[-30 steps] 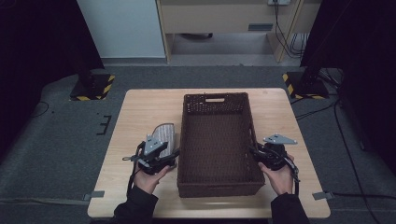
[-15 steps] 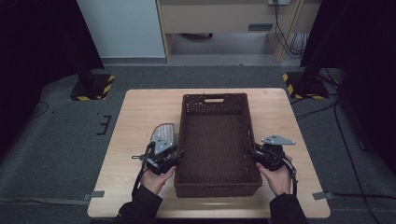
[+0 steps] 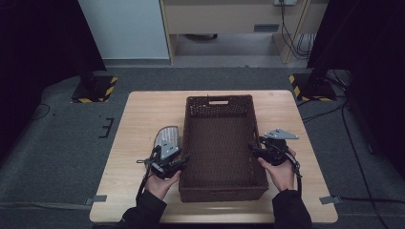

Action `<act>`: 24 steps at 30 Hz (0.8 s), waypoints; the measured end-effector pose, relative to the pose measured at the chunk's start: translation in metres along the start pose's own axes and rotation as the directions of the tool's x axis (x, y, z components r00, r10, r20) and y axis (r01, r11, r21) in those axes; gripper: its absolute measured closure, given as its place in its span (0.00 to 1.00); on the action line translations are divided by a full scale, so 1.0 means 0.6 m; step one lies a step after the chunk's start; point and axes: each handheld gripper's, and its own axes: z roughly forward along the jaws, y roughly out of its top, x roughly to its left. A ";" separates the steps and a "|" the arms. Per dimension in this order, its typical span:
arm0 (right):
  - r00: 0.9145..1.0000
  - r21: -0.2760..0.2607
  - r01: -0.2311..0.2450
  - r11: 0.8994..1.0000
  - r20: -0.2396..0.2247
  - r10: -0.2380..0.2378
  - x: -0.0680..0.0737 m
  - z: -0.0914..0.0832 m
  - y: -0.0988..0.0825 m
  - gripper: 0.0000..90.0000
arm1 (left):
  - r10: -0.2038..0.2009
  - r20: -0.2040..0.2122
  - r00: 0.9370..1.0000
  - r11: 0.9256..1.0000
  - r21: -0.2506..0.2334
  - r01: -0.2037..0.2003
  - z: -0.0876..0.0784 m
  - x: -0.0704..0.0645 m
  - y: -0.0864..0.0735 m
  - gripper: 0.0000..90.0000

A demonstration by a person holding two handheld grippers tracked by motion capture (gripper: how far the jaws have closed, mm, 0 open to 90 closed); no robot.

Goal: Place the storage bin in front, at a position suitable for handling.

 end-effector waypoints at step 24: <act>1.000 0.069 0.011 0.998 -0.014 -0.010 0.001 -0.005 -0.023 0.73 | -0.004 -0.003 1.000 0.999 0.038 0.004 0.001 0.009 -0.004 0.49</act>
